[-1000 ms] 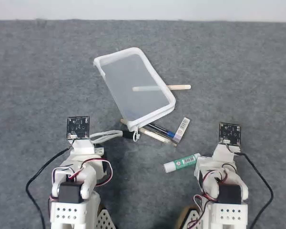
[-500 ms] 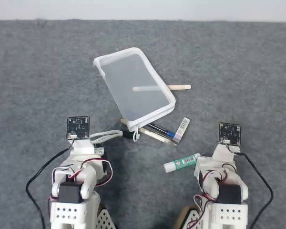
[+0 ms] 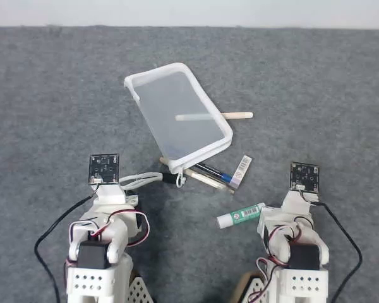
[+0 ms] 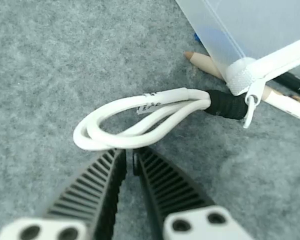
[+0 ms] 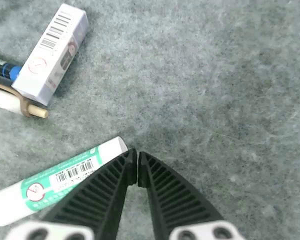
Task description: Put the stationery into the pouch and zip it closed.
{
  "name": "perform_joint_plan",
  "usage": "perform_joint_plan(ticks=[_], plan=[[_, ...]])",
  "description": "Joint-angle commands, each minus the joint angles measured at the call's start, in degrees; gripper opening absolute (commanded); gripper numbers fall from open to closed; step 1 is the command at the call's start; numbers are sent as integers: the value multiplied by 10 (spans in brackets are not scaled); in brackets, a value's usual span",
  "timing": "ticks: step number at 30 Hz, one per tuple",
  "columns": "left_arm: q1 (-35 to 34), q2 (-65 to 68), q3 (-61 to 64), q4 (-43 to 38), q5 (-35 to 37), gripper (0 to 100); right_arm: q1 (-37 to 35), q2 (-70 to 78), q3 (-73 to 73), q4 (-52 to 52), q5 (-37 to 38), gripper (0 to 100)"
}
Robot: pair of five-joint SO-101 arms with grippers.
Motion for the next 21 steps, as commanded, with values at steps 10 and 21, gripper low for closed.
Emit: perform_joint_plan(ticks=[10, 21], plan=[[-3, -8, -81, 39, -62, 21, 3, -12, 12, 2, -6, 6], [-4, -8, -129, -21, -131, 22, 3, -12, 12, 1, -4, 6]])
